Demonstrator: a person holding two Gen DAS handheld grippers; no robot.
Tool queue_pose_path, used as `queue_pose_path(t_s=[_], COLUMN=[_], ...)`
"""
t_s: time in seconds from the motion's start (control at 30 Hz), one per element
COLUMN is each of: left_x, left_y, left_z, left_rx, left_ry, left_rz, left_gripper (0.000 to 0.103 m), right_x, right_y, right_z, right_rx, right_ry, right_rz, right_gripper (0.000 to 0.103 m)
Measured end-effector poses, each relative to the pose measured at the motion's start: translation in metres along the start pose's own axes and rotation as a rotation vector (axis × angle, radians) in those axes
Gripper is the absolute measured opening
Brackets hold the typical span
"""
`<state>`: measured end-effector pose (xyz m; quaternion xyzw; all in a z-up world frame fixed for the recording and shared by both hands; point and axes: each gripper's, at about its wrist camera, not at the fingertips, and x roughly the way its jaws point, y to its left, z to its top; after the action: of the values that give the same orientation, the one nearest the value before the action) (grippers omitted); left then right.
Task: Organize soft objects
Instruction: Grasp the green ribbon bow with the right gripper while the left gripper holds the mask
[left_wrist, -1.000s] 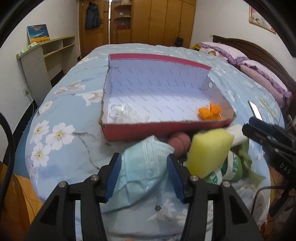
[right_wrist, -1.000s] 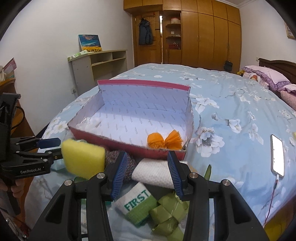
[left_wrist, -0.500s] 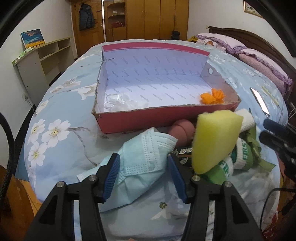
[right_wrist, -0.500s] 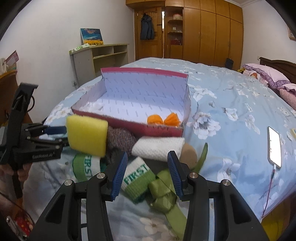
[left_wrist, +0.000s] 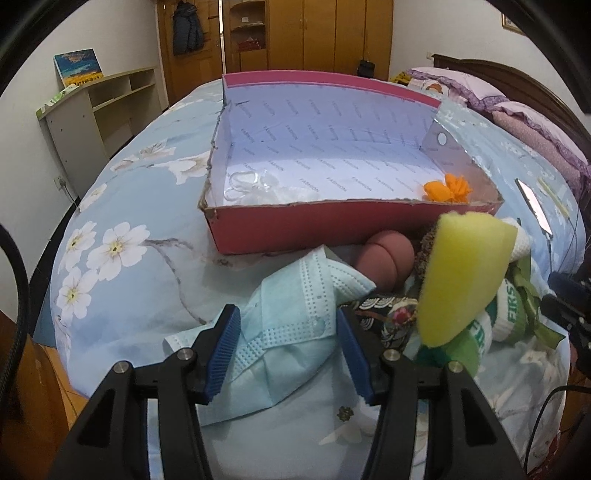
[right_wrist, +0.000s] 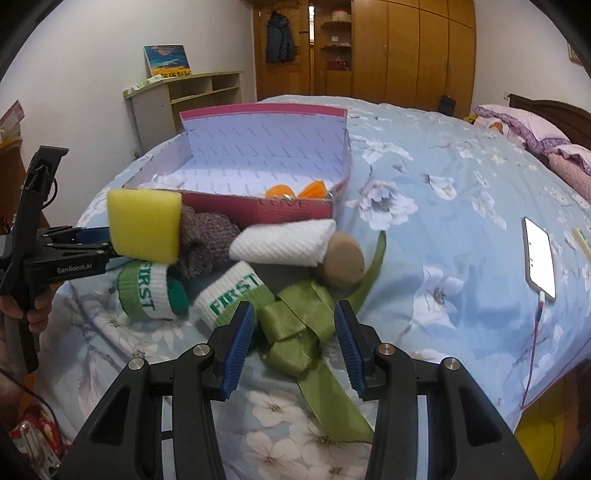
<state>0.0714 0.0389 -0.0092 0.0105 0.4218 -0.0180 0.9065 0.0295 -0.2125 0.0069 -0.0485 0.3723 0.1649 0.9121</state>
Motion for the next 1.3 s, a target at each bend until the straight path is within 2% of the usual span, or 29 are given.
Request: queue_pose_path(t_s=[0.33, 0.77, 0.9, 0.97, 1.07, 1.17, 1.3], left_x=[-0.008, -0.026, -0.030, -0.032, -0.034, -0.037, -0.042], left_y=[0.007, 0.013, 0.011, 0.010, 0.009, 0.009, 0.009], left_z=[-0.003, -0.003, -0.003, -0.003, -0.003, -0.003, -0.002], left_rx=[-0.045, -0.098, -0.097, -0.096, -0.096, -0.098, -0.104], left_ry=[-0.021, -0.038, -0.044, -0.047, -0.050, -0.055, -0.065], left_rz=[-0.018, -0.062, -0.069, -0.073, -0.078, -0.082, -0.089], left_gripper=[0.036, 0.031, 0.031, 0.031, 0.031, 0.031, 0.031], right_x=[0.010, 0.036, 0.039, 0.038, 0.035, 0.030, 0.018], right_y=[-0.007, -0.014, -0.018, -0.020, -0.020, -0.017, -0.007], right_z=[-0.007, -0.003, -0.004, -0.005, -0.006, -0.006, -0.006], right_rx=[0.023, 0.064, 0.090, 0.097, 0.095, 0.083, 0.037], right_ry=[0.039, 0.063, 0.057, 0.051, 0.045, 0.037, 0.017], right_rz=[0.013, 0.022, 0.048, 0.060, 0.068, 0.078, 0.082], right_gripper=[0.046, 0.046, 0.046, 0.033, 0.020, 0.014, 0.013])
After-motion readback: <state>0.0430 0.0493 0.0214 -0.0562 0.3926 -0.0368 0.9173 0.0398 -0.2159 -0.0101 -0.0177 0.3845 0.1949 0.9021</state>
